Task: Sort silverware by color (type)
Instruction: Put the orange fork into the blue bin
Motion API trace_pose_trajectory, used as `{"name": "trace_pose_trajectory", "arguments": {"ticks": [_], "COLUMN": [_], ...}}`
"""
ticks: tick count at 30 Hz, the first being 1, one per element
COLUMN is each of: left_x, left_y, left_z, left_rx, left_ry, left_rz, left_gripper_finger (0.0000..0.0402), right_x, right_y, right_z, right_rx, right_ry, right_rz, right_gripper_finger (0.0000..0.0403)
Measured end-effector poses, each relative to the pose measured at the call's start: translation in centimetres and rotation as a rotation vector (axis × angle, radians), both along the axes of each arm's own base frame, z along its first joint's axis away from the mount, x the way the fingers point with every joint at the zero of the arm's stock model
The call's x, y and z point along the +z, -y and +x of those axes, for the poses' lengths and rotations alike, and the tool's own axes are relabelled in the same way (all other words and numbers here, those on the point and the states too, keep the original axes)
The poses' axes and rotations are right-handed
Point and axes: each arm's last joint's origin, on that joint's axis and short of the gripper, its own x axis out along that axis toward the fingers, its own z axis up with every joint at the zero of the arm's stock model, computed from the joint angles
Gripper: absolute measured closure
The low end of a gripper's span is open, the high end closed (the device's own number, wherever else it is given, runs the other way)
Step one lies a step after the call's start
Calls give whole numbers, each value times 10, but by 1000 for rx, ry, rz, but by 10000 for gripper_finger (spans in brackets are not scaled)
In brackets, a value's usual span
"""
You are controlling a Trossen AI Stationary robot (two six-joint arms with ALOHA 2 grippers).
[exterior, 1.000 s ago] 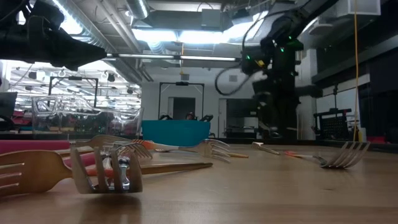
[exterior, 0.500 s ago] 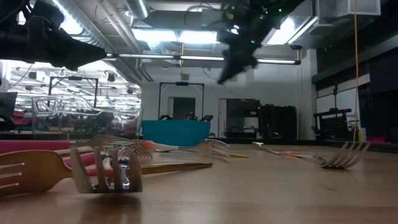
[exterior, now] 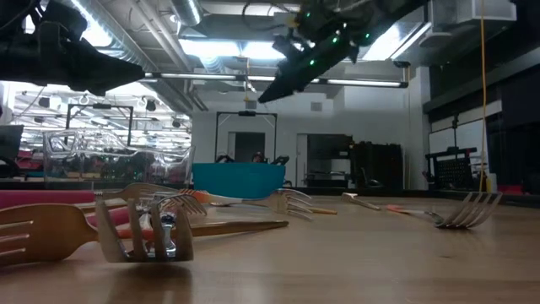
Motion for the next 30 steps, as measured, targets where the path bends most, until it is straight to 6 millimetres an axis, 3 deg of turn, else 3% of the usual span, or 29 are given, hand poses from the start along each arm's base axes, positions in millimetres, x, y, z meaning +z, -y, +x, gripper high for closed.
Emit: {"name": "trace_pose_trajectory", "arguments": {"ticks": [9, 19, 30], "left_x": [0, 0, 0], "left_y": [0, 0, 0], "left_z": [0, 0, 0], "left_rx": [7, 7, 7], "left_ry": [-1, -1, -1], "left_rz": [0, 0, 0], "left_gripper_finger": [292, 292, 292], "right_x": [-43, -82, -102], "right_y": [20, 24, 23], "right_z": [15, 27, 25], "right_rx": [-18, -4, -13], "right_ry": [-16, -70, -176], "right_rz": [70, 106, 155], "right_gripper_finger": [402, 402, 402]}}
